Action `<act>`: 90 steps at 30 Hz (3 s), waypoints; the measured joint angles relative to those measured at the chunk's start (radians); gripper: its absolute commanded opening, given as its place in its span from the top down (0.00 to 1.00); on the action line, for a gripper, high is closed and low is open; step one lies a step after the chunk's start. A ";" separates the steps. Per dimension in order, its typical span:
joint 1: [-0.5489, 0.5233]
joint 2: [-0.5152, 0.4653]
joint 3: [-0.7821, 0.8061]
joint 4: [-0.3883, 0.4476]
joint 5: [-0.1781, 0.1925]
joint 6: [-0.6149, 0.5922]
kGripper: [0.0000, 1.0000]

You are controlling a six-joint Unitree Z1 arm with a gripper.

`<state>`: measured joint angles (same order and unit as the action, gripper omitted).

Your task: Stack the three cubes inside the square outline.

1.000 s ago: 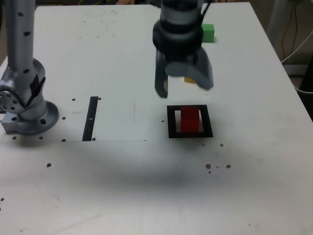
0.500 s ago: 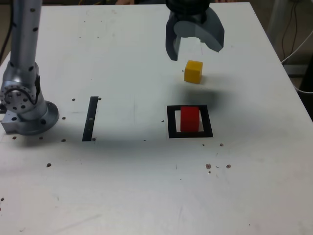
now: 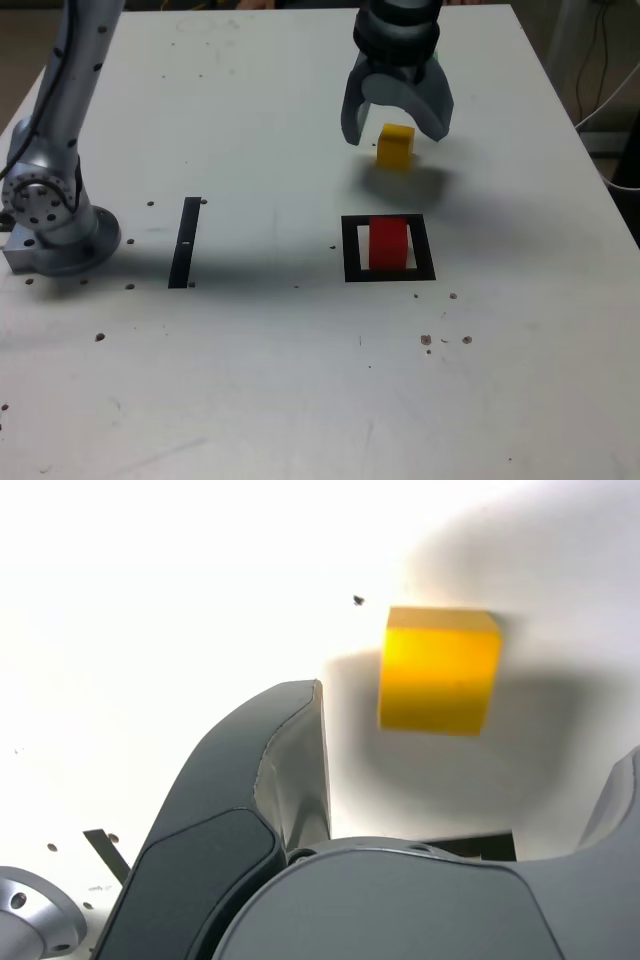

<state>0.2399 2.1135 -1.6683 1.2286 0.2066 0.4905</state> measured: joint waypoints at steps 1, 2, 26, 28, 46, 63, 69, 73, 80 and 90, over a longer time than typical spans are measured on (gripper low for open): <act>0.007 0.010 0.000 -0.003 -0.002 0.001 0.01; 0.014 0.020 0.000 -0.007 -0.003 0.002 0.02; 0.037 0.072 -0.022 -0.044 -0.017 -0.006 0.62; 0.037 0.075 -0.023 -0.044 -0.017 -0.005 0.65; 0.037 0.076 -0.056 0.009 -0.042 0.026 0.79; -0.088 -0.045 -0.073 0.123 -0.076 -0.137 0.80; -0.236 -0.077 -0.030 0.143 -0.126 -0.339 0.80; -0.319 -0.107 0.003 0.143 -0.132 -0.467 0.80; -0.378 -0.116 0.030 0.140 -0.143 -0.521 0.80; -0.402 -0.117 0.044 0.104 -0.147 -0.538 0.80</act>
<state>-0.1621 1.9967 -1.6242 1.3329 0.0591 -0.0470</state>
